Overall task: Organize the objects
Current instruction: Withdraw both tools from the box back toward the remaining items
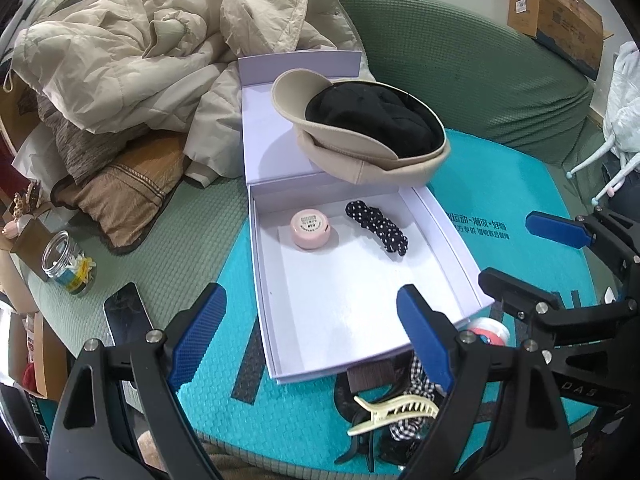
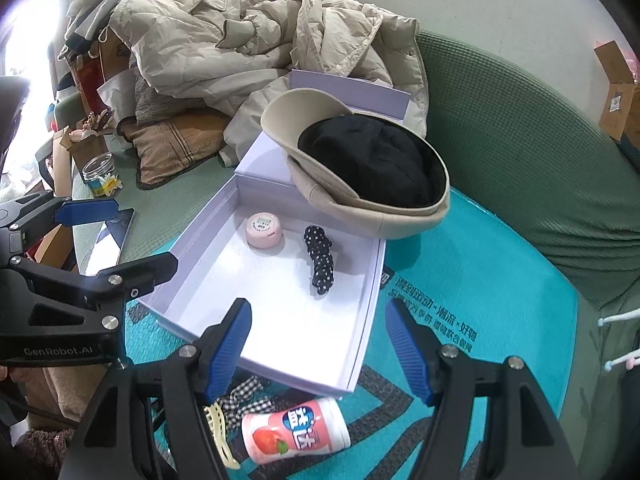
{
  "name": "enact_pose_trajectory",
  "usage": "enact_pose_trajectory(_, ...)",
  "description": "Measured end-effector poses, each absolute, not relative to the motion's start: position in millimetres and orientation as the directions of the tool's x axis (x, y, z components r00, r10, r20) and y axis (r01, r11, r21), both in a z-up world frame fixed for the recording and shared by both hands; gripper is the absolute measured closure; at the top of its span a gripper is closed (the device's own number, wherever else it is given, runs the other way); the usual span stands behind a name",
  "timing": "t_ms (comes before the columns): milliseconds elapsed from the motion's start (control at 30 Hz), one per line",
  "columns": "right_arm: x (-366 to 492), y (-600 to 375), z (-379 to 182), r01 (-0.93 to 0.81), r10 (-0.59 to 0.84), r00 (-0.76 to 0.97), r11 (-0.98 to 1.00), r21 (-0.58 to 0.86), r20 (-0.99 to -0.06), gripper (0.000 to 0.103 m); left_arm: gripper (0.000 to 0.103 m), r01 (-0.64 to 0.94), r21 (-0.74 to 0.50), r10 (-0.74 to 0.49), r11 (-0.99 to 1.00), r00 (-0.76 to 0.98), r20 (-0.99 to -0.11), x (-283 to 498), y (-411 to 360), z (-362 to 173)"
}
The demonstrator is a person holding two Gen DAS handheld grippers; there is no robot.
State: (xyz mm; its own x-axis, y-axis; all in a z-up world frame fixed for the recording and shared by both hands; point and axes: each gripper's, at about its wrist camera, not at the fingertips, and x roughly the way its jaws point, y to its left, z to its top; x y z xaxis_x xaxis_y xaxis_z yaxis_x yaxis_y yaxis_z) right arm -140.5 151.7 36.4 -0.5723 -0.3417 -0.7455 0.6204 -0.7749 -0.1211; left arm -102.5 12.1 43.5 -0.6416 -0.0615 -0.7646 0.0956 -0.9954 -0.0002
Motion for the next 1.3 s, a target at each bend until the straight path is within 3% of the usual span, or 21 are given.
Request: enact_pose_trajectory(1300, -70.6, 186.2, -14.4, 0.693, -0.362, -0.437, -0.719, -0.051, -0.824, 0.033, 0.016, 0.110, -0.005, -0.058, -0.994, -0.562, -0.825, -36.6, 34.3, -5.2)
